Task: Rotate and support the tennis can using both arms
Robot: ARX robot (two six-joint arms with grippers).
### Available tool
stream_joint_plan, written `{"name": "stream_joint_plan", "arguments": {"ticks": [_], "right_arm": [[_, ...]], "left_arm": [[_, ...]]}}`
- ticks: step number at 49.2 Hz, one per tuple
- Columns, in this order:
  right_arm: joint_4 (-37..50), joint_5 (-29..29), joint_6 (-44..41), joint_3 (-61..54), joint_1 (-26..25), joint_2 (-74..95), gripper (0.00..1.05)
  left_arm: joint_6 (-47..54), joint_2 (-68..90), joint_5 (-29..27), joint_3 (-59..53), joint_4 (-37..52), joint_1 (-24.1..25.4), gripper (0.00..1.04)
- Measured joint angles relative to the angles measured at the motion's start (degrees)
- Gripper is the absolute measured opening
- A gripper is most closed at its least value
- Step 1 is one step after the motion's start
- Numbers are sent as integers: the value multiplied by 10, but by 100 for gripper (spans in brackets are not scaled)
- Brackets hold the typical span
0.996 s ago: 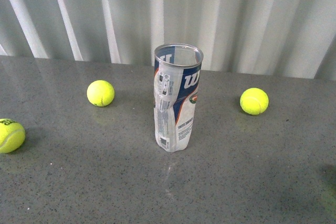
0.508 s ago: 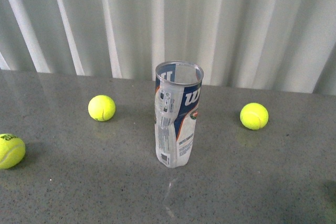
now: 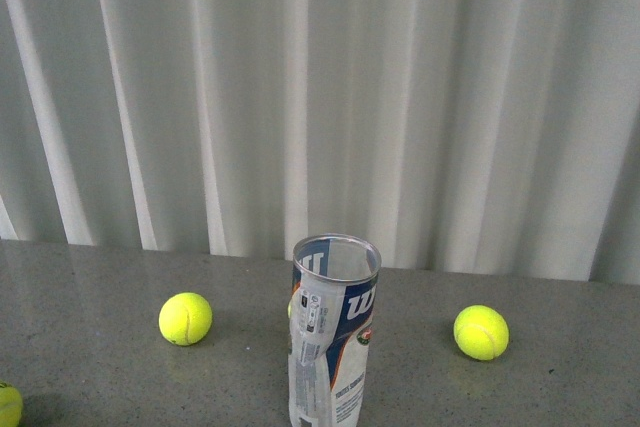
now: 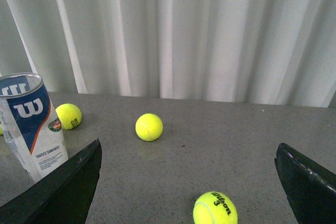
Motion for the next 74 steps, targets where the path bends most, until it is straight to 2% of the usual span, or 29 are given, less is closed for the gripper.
{"name": "stream_joint_plan", "arguments": {"ticks": [12,15,20,29,36,74], "right_arm": [[0,0,0,0,0,0,98],[0,0,0,0,0,0,98],[0,1,0,0,0,0,98],[0,0,0,0,0,0,98],[0,0,0,0,0,0,98],[0,0,0,0,0,0,98]], "left_arm": [[0,-88,25,-64,-21,25,4],[0,-113,63,-77,-34,53,4],[0,-161,67,-97,-60,68,4],[0,-227,68,-119,-105,69,4],[0,-243,68,-136,-94,69,4],[0,-471,69,-136,-310,69,4]]}}
